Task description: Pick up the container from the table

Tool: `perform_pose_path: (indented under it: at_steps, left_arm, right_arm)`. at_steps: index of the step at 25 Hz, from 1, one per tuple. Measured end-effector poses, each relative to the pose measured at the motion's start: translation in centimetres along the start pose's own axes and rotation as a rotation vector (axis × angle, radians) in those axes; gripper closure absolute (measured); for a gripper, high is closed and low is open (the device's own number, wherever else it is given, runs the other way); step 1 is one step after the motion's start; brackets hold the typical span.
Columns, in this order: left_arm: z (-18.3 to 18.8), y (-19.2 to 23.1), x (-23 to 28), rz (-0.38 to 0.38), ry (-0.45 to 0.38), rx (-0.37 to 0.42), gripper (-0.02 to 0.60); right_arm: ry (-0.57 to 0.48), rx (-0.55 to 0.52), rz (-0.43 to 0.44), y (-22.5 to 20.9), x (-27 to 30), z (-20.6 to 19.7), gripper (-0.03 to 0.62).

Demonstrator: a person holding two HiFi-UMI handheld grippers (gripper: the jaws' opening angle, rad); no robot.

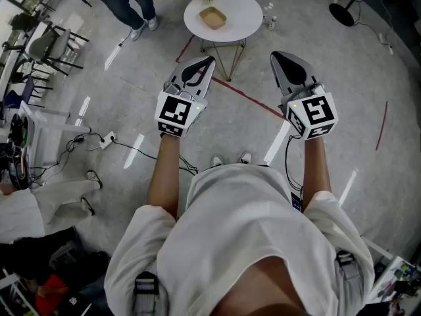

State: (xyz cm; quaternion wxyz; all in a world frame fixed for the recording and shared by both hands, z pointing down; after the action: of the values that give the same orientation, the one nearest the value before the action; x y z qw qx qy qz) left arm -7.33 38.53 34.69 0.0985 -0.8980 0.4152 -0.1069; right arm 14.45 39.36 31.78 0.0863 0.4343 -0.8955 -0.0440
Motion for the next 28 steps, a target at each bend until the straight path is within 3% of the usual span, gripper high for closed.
perform_pose_path:
  at_steps: [4, 7, 9, 14, 16, 19, 24, 28]
  left_arm:
    - [14.1, -4.1, -6.4, 0.000, 0.021, -0.019, 0.565]
    - [17.8, -4.6, -5.2, 0.039, 0.066, -0.048, 0.565]
    - [16.0, -4.2, -5.0, 0.054, 0.063, -0.046, 0.565]
    - [6.7, -3.1, -9.0, 0.045, 0.016, -0.048, 0.565]
    - [4.5, -2.1, -8.6, 0.043, 0.026, -0.053, 0.565]
    - [2.5, 1.4, -4.1, 0.055, 0.034, -0.047, 0.565]
    - [0.8, 9.9, 7.7, 0.049, 0.045, -0.062, 0.565]
    - [0.4, 16.0, 14.0, 0.018, 0.037, -0.070, 0.565]
  right_arm:
    - [0.013, 0.026, 0.009, 1.1, -10.0, 12.3, 0.583]
    - [0.025, 0.078, 0.080, -2.2, -10.8, 15.1, 0.582]
    - [0.014, 0.088, 0.105, -1.8, -9.6, 13.7, 0.581]
    - [-0.006, 0.063, 0.110, 5.7, -6.8, 7.0, 0.582]
    - [-0.006, 0.078, 0.111, 5.9, -5.3, 5.3, 0.582]
    - [-0.030, 0.104, 0.107, 2.0, -0.8, 4.2, 0.582]
    - [-0.005, 0.121, 0.109, -7.5, 9.5, 3.8, 0.582]
    - [0.013, 0.096, 0.105, -11.4, 16.3, 4.9, 0.582]
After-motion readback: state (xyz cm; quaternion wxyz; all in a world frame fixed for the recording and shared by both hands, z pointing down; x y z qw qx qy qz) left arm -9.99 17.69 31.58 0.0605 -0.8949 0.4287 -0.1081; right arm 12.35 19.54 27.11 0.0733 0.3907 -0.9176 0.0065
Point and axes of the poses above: the fingertips, and each gripper's own axes: x forward along the fingers, y to its left, z out of its top, the point moved 7 cm from there along -x, backward along the fingers, and after that the axes turned 2 degrees about z, right-handed, at the moved point
